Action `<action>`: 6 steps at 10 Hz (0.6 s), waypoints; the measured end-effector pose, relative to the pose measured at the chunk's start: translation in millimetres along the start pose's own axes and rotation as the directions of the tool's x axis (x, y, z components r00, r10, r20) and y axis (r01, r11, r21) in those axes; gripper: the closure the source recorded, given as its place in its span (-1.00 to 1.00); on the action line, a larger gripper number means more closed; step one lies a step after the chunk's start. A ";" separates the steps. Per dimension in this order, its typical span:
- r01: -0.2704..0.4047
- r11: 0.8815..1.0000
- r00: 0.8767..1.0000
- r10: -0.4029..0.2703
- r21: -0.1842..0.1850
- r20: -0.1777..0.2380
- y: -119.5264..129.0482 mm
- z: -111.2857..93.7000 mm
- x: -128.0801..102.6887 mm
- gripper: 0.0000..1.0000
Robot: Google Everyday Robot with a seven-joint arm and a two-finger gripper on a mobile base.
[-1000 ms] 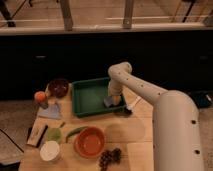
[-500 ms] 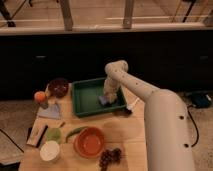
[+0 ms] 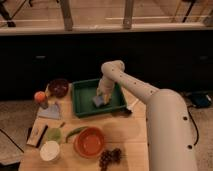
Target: Wipe tray with sponge
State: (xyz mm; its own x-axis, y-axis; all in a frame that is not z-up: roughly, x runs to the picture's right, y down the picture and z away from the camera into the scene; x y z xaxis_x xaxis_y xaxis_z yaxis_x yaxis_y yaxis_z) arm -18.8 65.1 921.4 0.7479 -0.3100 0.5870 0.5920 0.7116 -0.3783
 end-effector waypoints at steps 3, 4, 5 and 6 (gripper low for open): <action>0.017 1.000 1.000 -0.017 -0.001 0.020 9.6 -7.5 -5.7 1.00; 0.017 1.000 1.000 -0.017 -0.001 0.021 9.7 -7.4 -5.7 1.00; 0.020 1.000 1.000 -0.020 -0.002 0.021 8.4 -7.0 -7.2 1.00; 0.020 1.000 1.000 -0.020 -0.002 0.021 8.2 -6.9 -7.3 1.00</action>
State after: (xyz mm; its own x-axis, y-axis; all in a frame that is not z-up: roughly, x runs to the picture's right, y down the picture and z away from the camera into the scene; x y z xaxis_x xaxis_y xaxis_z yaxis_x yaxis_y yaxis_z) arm -17.4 68.9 909.0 0.7291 -0.3111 0.6096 0.6076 0.7042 -0.3673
